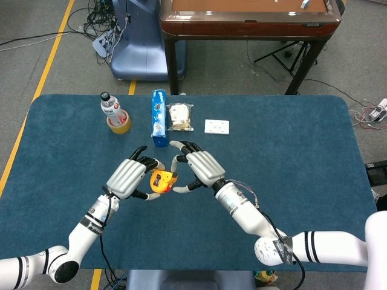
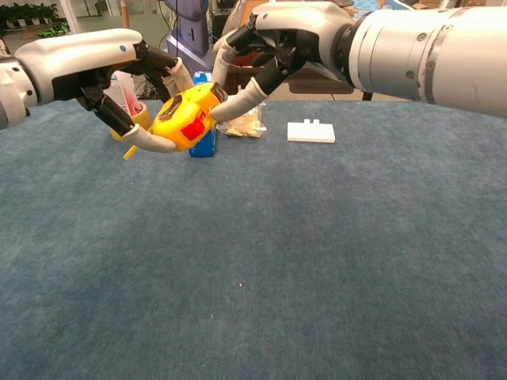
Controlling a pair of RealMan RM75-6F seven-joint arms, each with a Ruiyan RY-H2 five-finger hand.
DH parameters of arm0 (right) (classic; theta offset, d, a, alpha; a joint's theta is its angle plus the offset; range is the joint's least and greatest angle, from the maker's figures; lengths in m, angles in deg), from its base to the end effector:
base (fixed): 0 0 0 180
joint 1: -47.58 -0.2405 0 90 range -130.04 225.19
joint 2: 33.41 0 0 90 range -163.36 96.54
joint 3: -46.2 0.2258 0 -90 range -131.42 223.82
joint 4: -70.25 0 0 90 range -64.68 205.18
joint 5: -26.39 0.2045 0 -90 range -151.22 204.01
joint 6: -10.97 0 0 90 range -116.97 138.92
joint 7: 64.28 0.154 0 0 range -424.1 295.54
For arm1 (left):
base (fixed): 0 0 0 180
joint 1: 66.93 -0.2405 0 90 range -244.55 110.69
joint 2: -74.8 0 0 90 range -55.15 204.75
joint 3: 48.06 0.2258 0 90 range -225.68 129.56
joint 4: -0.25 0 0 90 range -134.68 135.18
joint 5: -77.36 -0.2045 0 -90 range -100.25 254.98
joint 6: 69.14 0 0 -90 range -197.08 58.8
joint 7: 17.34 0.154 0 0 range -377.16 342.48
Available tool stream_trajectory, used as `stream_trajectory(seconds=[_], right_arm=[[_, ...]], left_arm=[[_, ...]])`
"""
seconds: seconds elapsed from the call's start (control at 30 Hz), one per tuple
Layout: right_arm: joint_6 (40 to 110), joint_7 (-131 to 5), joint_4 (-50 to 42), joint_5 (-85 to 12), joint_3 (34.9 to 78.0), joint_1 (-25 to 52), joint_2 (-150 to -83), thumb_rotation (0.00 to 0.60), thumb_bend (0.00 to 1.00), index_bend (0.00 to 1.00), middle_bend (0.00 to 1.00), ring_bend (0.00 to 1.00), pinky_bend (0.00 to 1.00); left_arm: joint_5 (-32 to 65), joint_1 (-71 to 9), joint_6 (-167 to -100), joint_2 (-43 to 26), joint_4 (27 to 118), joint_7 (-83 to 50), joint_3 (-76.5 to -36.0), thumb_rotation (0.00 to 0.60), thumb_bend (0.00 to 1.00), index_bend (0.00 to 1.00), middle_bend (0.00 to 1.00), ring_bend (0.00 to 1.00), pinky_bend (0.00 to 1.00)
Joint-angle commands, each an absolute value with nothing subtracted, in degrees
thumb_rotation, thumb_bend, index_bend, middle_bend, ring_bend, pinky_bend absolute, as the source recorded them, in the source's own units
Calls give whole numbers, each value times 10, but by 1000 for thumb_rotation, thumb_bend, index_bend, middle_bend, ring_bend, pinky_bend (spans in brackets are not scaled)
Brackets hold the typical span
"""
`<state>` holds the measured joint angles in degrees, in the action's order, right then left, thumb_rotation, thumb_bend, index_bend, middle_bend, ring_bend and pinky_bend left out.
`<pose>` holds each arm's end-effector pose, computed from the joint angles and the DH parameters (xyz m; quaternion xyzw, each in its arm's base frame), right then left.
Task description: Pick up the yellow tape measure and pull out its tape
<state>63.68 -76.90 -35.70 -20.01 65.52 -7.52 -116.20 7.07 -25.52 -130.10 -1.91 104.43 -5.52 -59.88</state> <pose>0.0060 -0.3168 0.0081 0.6901 -0.4999 0.4657 0.2389 -0.0699 0.3040 0.0436 -0.7144 -0.3834 -0.4773 0.3390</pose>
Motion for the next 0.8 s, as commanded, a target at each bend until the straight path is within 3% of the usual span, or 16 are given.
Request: stream_trajectory(seconds=[0.03,0.53,0.8], right_arm=[[638,-768,-358,-201,654,-76,-1161,600,208,484,77,0,0],[640,-751,-367,-206,644,-70,-1150,600,267,503,129,0,0],[645,-747,-365,-206,641,-69,-1149,600,385,537,153,0,0]], left_arm=[[71,-255,-1301,-18,1044,-55,-599,600,150,550,540,307,21],[75,-257,-1297,-13,1028,-60,-595,600,150,550,540,307,21],[73,-260,-1299,-10,1024,-64,-593,600,150,549,540,307,21]])
